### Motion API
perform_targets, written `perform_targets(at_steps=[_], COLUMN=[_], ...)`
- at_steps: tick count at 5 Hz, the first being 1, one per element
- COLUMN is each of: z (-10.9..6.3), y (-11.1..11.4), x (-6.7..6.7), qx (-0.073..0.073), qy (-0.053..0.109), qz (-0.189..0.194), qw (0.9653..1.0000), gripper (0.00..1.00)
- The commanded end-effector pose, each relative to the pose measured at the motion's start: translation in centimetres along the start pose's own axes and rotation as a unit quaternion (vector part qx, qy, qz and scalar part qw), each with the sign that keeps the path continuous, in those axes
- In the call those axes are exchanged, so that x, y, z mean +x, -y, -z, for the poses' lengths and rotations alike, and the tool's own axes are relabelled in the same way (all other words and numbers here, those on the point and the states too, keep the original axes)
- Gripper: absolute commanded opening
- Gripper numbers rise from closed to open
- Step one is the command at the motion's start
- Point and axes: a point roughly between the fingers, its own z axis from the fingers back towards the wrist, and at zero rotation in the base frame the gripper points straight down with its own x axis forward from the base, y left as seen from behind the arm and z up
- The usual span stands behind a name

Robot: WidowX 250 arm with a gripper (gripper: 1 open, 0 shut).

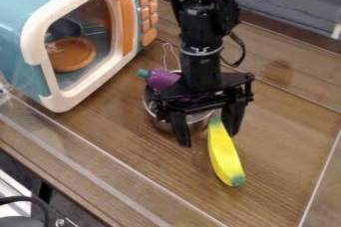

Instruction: Put the banana in the silver pot

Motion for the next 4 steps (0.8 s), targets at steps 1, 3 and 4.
perform_targets(at_steps=[1,3,4], z=[-0.5,0.3,0.8], y=[0.6,1.1,1.3], x=[-0.2,-0.3,-0.4], qx=[-0.015,-0.018,-0.018], qy=[0.009,0.007,0.007], qz=[0.004,0.003,0.004], qw=[0.9998,0.9998,0.9998], gripper=[1.0,1.0,1.0])
